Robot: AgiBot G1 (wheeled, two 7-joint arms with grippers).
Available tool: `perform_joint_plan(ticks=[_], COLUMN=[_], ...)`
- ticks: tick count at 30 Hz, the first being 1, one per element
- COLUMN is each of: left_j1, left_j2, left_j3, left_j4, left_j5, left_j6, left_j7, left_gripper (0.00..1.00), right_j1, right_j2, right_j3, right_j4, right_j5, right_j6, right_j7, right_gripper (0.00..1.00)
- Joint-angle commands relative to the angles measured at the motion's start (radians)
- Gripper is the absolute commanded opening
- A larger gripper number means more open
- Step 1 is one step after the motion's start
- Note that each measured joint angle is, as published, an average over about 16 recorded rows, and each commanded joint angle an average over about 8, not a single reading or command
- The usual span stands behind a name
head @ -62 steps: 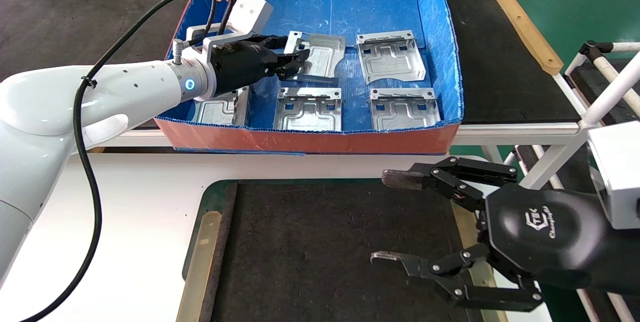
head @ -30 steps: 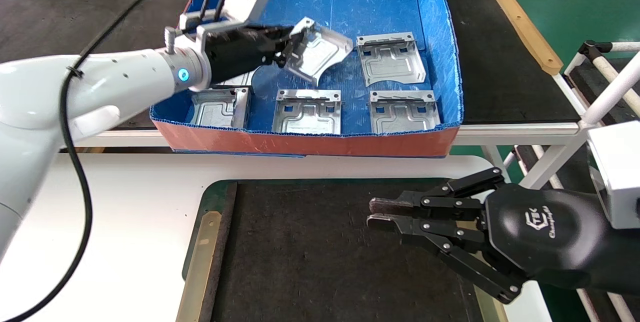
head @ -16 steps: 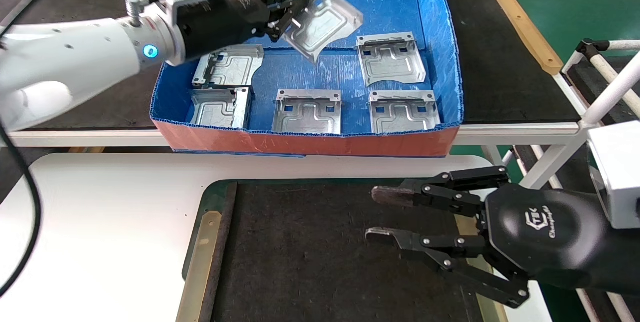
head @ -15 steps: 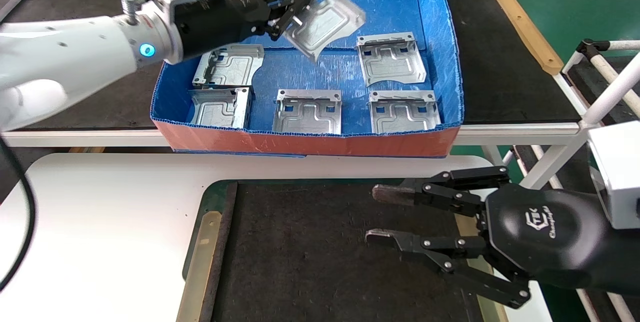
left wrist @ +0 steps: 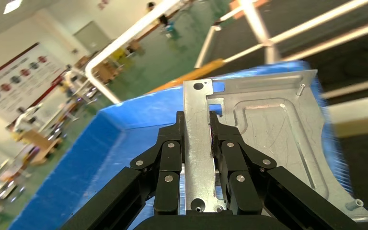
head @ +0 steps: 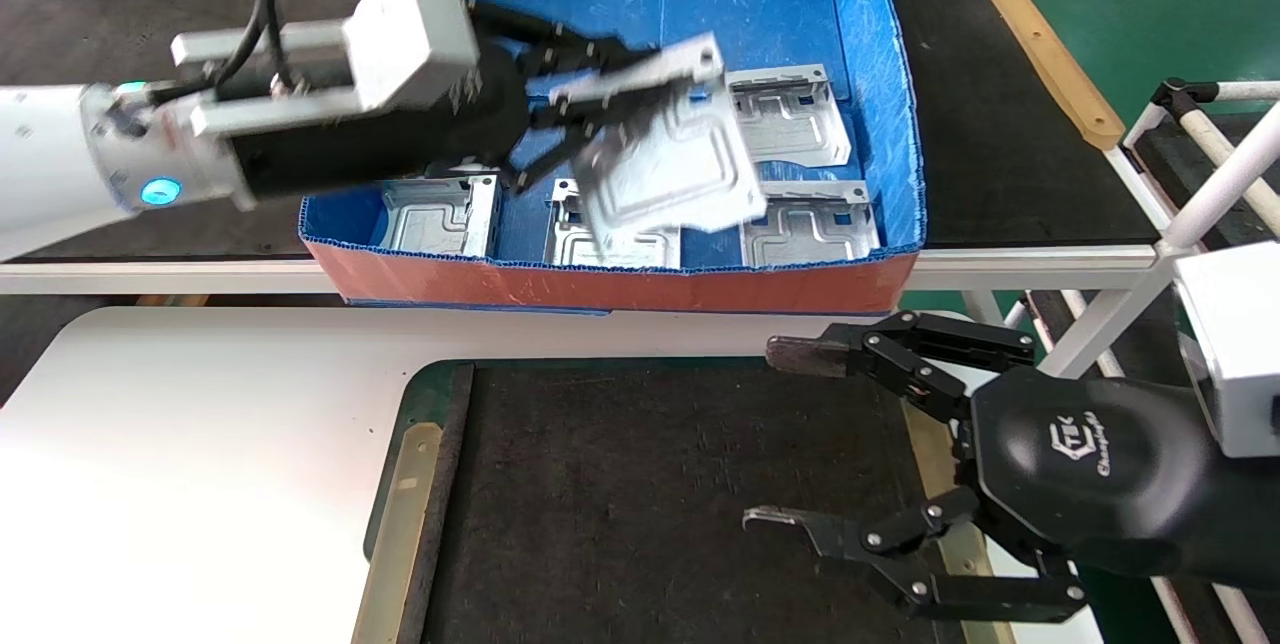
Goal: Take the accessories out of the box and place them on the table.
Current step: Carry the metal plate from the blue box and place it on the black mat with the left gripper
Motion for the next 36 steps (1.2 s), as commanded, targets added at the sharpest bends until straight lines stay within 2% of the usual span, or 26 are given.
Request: perform_joint_plan(ticks=[1, 11, 18, 28, 32, 36], left_j1=[0.005, 0.06, 0.124, 0.252, 0.313, 0.377], left_j2=[-0.016, -0.076, -0.089, -0.095, -0.084, -0.054], left_j3=[-0.003, -0.006, 0.026, 0.078, 0.099, 0.121], left_j4=[0.006, -0.011, -0.066, -0.235, -0.3, -0.347], left_j5=[-0.012, -0.083, -0.109, -0.108, -0.054, 0.018], left_j6=[0.049, 0.259, 0.305, 0.263, 0.18, 0.046], left_j7=[0.043, 0.131, 0.124, 0.101, 0.088, 0.043], left_gripper=[0.0, 0.0, 0.0, 0.0, 0.0, 0.0], right_j1=[0.0, 0.0, 0.0, 0.0, 0.0, 0.0], right_j2=[0.0, 0.0, 0.0, 0.0, 0.0, 0.0], right_j3=[0.0, 0.0, 0.0, 0.0, 0.0, 0.0], right_j4=[0.0, 0.0, 0.0, 0.0, 0.0, 0.0], right_j5=[0.0, 0.0, 0.0, 0.0, 0.0, 0.0], right_j6=[0.0, 0.0, 0.0, 0.0, 0.0, 0.0], right_j7=[0.0, 0.0, 0.0, 0.0, 0.0, 0.0], right_gripper=[1.0, 1.0, 1.0, 1.0, 1.0, 1.0])
